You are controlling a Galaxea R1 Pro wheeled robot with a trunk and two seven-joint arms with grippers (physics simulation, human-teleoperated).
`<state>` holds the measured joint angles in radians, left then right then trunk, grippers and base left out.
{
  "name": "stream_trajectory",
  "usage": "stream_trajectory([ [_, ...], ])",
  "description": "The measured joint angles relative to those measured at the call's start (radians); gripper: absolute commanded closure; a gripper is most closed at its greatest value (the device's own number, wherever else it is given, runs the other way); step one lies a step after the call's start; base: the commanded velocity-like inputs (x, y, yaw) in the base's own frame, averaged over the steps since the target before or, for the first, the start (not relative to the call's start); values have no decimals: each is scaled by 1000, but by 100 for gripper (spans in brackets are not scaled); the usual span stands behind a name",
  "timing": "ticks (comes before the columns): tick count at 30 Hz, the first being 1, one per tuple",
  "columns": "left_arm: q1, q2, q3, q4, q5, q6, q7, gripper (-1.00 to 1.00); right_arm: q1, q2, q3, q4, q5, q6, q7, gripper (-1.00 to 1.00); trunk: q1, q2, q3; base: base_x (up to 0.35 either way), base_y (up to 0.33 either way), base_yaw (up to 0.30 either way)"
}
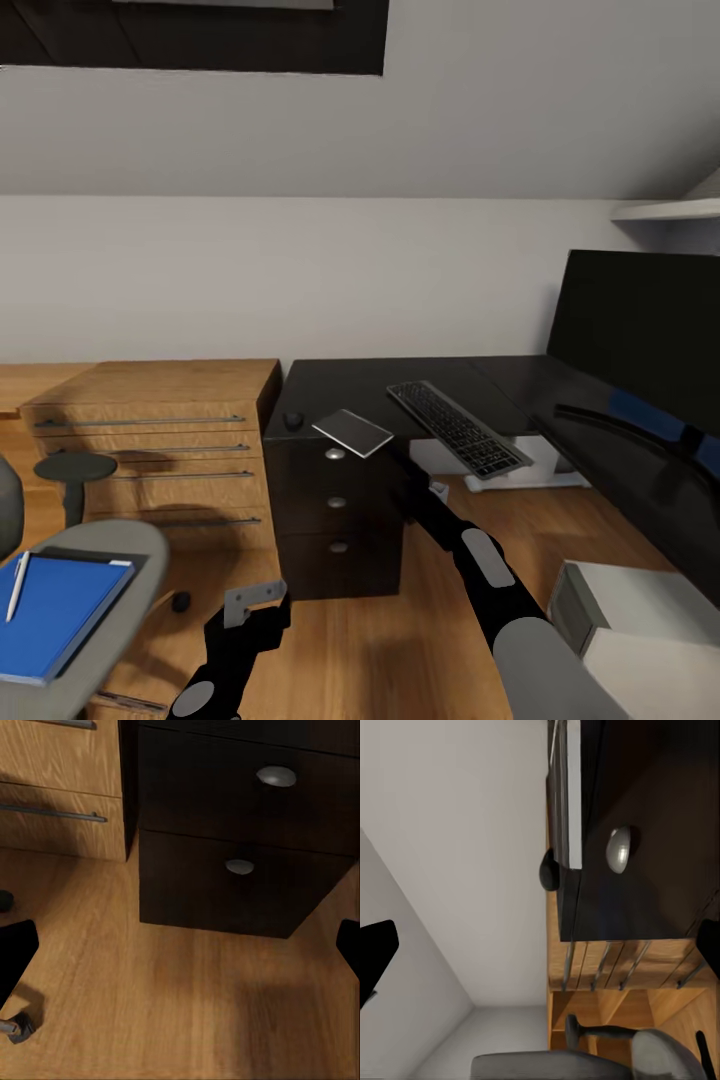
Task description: In the bedroom, organize the workspace by keeping the computer under the desk, ensuring the monitor is on the desk, placing the keyboard on the desk next to the monitor, placing the mouse on the desk next to the keyboard, moving the folder from the swivel chair onto the desk next to the mouse, stacking the notebook on top of the folder with the pen on top of the notebook, and positioning the swivel chair next to the desk.
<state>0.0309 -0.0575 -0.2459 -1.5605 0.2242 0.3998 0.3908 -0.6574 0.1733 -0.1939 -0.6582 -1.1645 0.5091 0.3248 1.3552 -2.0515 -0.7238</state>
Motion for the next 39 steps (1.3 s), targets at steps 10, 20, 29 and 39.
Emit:
stream_trajectory([
  [10, 0, 1, 1, 0, -1, 1, 0, -100, 0, 0, 4, 15, 7, -6, -1, -100, 0, 0, 0, -120, -97, 0],
  [20, 0, 4, 33, 3, -4, 0, -1, -100, 2, 0, 7, 137, 56, -24, 6, -100, -35, 63, 28, -8, -6, 0],
  [29, 0, 4, 63, 5, -5, -1, -2, -100, 53, 0, 6, 175, 325, -175, 57, -100, -69, 126, 56, 0, 0, 0],
  [39, 0, 4, 70, 36, -5, -3, 3, -100, 151, 0, 6, 193, 730, -321, 129, -100, -108, 196, 88, 0, 0, 0],
])
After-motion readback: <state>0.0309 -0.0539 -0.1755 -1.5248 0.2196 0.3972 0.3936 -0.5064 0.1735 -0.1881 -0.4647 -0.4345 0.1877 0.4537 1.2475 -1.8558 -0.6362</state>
